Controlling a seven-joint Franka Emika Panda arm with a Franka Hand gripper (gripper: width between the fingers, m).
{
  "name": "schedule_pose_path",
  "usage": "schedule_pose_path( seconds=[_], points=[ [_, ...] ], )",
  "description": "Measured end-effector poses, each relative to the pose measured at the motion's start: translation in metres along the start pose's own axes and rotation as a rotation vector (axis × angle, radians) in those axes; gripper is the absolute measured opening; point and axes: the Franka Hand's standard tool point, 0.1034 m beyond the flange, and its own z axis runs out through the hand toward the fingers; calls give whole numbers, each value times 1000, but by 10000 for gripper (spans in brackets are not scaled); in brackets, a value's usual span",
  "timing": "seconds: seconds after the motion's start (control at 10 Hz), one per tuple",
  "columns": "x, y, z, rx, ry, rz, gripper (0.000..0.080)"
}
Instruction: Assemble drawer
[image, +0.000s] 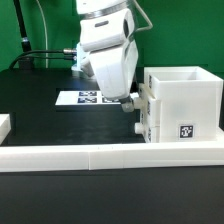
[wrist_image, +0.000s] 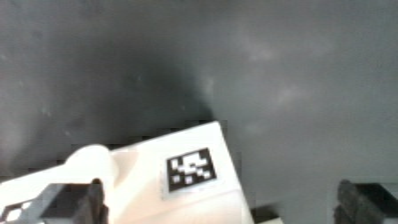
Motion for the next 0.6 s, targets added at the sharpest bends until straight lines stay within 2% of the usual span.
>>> schedule_pose_path(
  seconds=[0.2,0.4,0.6],
  points=[
    [-3,0,0,0,-1,10,649],
    [-24,-5,-5,-5,-9,44,649],
    [-39,-23,-9,-40,-31,77,649]
  ],
)
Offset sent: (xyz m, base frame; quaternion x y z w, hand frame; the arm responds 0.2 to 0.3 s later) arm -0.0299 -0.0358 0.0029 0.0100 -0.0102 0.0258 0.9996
